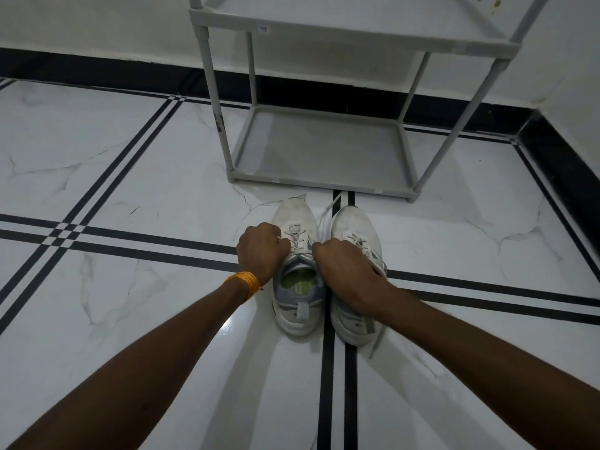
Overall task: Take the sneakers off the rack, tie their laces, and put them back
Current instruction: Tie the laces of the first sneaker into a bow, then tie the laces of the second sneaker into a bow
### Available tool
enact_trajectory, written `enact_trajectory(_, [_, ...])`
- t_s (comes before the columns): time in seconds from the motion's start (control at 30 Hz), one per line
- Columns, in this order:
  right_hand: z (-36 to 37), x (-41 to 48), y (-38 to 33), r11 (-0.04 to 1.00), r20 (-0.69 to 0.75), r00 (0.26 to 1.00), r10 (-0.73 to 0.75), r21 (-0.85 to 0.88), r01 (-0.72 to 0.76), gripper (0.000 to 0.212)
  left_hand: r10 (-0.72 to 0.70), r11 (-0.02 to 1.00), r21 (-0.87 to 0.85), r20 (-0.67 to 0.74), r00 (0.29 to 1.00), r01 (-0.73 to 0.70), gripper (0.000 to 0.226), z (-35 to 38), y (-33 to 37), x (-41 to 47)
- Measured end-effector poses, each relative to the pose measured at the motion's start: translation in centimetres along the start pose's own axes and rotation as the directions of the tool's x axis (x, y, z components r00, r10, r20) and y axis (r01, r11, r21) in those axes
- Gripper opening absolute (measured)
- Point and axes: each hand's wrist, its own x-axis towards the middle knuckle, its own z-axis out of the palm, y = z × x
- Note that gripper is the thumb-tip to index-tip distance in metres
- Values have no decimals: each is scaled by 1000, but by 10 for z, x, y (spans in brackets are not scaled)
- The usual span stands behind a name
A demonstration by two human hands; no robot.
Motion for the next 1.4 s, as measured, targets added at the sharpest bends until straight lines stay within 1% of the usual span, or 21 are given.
enact_trajectory(0.17, [7, 19, -10, 995, -10, 1000, 26, 92, -25, 20, 16, 1000, 22, -53, 998, -15, 41, -7, -14, 6])
enact_trajectory(0.3, [12, 24, -14, 982, -27, 1000, 3, 191, 2, 21, 28, 999, 19, -61, 998, -27, 36, -9, -27, 10])
enact_trajectory(0.37, [10, 17, -8, 953, -40, 999, 15, 303, -2, 18, 66, 997, 50, -48, 997, -64, 30, -9, -25, 8])
enact_trajectory(0.4, [6, 12, -3, 919, -42, 998, 48, 393, -28, 18, 106, 992, 81, -56, 993, -102, 27, -10, -21, 6])
enact_trajectory(0.47, [-8, -1, 13, 835, -54, 983, 173, 538, -117, 26, 259, 960, 134, -97, 961, -245, 24, -12, -9, 2])
enact_trajectory(0.53, [-22, -14, 37, 783, -70, 954, 291, 590, -196, 29, 442, 896, 115, -113, 890, -430, 26, -11, 11, -4])
enact_trajectory(0.57, [-25, -20, 52, 772, -43, 942, 334, 586, -247, 28, 509, 861, 47, -85, 857, -507, 26, -10, 25, -8])
enact_trajectory(0.63, [-25, -30, 77, 767, 86, 917, 390, 521, -375, 25, 550, 833, -128, 98, 829, -538, 30, -1, 48, -15])
enact_trajectory(0.7, [-18, -39, 90, 750, 206, 889, 410, 478, -457, 18, 515, 857, -184, 311, 799, -481, 33, 12, 60, -21])
enact_trajectory(0.73, [-14, -43, 90, 735, 225, 881, 417, 487, -472, 15, 496, 867, -150, 354, 793, -476, 31, 18, 62, -22])
enact_trajectory(0.8, [-8, -47, 89, 702, 207, 873, 441, 526, -479, 15, 466, 880, -99, 357, 809, -464, 23, 24, 64, -24])
enact_trajectory(0.87, [-3, -49, 89, 693, 185, 871, 456, 540, -477, 17, 444, 894, -110, 346, 827, -434, 16, 26, 67, -24])
enact_trajectory(0.93, [1, -48, 87, 681, 187, 867, 462, 552, -482, 22, 428, 899, -87, 375, 822, -429, 14, 26, 69, -23])
enact_trajectory(1.0, [7, -49, 85, 586, 190, 853, 485, 653, -479, 24, 394, 918, -125, 404, 825, -377, 13, 26, 70, -23])
enact_trajectory(1.03, [8, -50, 85, 503, 187, 842, 506, 729, -464, 24, 351, 935, -208, 414, 840, -287, 13, 26, 70, -23])
enact_trajectory(1.1, [9, -52, 87, 302, 207, 804, 557, 852, -428, 26, 225, 924, -382, 480, 848, -29, 13, 24, 71, -21])
enact_trajectory(1.13, [10, -51, 89, 223, 230, 789, 569, 881, -418, 25, 165, 902, -423, 522, 837, 86, 14, 25, 72, -20])
enact_trajectory(1.17, [12, -51, 91, 164, 255, 781, 571, 896, -412, 23, 122, 887, -435, 546, 829, 157, 14, 26, 73, -19])
enact_trajectory(1.23, [14, -51, 95, 102, 307, 780, 545, 900, -425, 18, 68, 876, -435, 541, 838, 209, 14, 25, 76, -19])
enact_trajectory(1.3, [13, -53, 99, 92, 352, 797, 491, 889, -449, 22, 57, 853, -475, 498, 865, 217, 22, 27, 76, -18])
enact_trajectory(1.4, [14, -53, 101, 68, 349, 812, 468, 901, -427, 30, 79, 810, -537, 500, 863, 237, 29, 28, 74, -17])
